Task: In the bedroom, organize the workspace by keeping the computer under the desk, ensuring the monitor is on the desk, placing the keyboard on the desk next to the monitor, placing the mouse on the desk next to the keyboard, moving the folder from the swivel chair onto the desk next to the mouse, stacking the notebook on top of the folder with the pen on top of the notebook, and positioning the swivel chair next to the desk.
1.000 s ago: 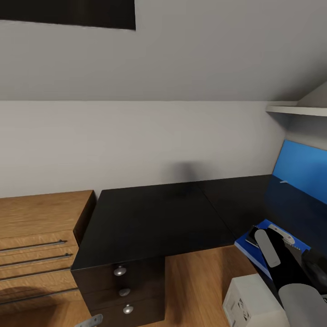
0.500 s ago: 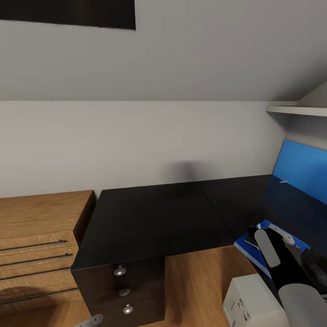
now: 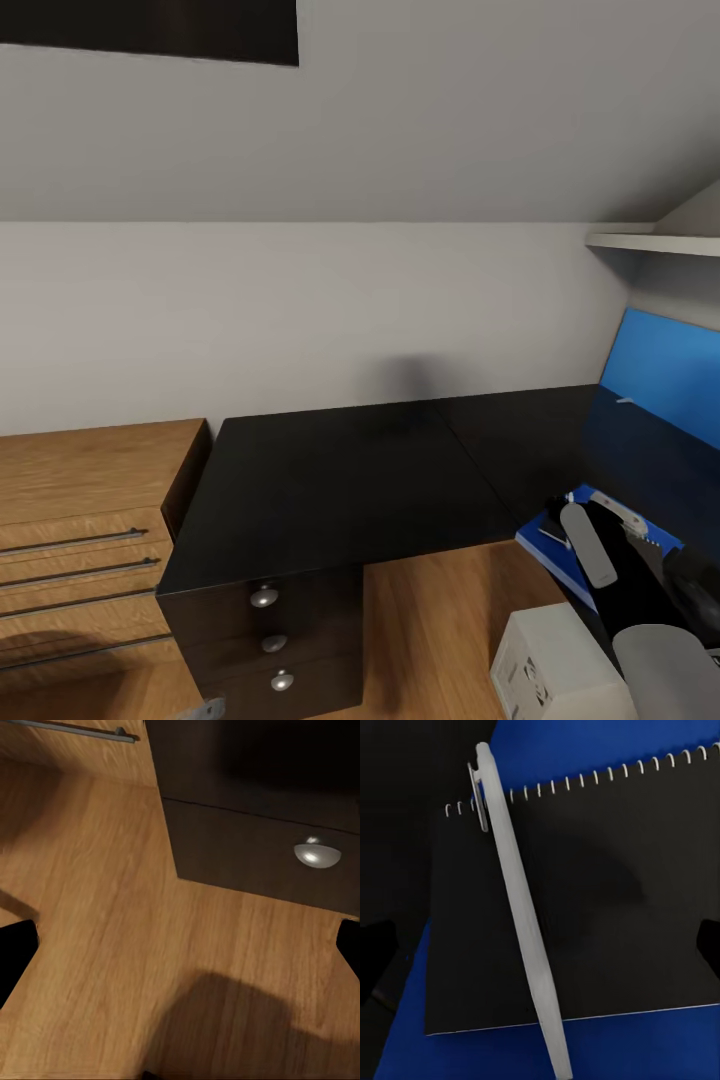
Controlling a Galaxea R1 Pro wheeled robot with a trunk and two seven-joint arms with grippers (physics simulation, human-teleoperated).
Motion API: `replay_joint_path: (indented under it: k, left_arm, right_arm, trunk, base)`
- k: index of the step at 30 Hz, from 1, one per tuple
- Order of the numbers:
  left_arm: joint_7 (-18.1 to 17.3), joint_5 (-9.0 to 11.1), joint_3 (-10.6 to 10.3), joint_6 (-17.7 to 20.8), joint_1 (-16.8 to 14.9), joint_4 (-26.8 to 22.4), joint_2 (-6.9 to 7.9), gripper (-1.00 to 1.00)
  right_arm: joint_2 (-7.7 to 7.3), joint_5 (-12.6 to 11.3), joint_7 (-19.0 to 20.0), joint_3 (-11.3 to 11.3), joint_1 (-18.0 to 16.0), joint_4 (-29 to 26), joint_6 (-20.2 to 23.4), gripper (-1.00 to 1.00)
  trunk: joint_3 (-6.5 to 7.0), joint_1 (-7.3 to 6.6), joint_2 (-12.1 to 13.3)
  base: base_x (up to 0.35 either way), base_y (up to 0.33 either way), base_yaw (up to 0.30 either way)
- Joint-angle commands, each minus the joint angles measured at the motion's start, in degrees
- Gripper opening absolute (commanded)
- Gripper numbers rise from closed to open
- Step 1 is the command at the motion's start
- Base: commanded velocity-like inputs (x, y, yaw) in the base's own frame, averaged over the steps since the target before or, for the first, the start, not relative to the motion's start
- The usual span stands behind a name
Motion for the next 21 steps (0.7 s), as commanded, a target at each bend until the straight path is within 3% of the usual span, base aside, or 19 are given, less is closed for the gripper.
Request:
replay_joint_path:
  k: [1, 11, 14, 17, 20, 21]
  left_arm:
    - [0.5, 0.2, -0.3, -0.1, 0.0, 1.1, 0.05, 1.0]
    - [0.5, 0.3, -0.3, -1.8, 0.0, 2.7, -0.01, 1.0]
    - [0.4, 0.3, -0.3, -1.9, 0.0, 2.8, -0.01, 1.0]
    - [0.5, 0.3, -0.3, -1.9, 0.0, 2.8, -0.01, 1.0]
    - [0.5, 0.3, -0.3, -1.9, 0.0, 2.8, -0.01, 1.0]
    - [0.5, 0.3, -0.3, -1.9, 0.0, 2.8, 0.02, 1.0]
  right_arm:
    - [0.0, -0.3, -0.4, 0.0, 0.0, -0.6, 0.2, 1.0]
    - [0.25, -0.5, -0.8, 0.0, 0.1, -7.5, 0.5, 1.0]
    - [0.67, -0.5, -0.8, 1.5, 0.5, -11.4, 0.5, 1.0]
    - [1.54, -0.5, -0.9, 4.6, 1.8, -14.9, 0.5, 1.0]
    - [2.91, -0.5, -0.8, 10.2, 3.4, -16.9, 0.4, 1.0]
    - [3.68, -0.5, -0.7, 13.4, 3.7, -17.2, 0.3, 1.0]
  trunk:
    - [-0.05, 0.0, 0.0]
    - [-0.05, 0.0, 0.0]
    - [-0.05, 0.0, 0.0]
    - [-0.05, 0.0, 0.0]
    - [-0.05, 0.0, 0.0]
    - [-0.05, 0.0, 0.0]
  base:
    - [-0.023, 0.0, 0.0]
    - [-0.259, 0.052, 0.0]
    - [-0.326, 0.127, 0.0]
    - [-0.313, 0.169, 0.0]
    - [-0.256, 0.222, 0.0]
    - [-0.142, 0.276, 0.0]
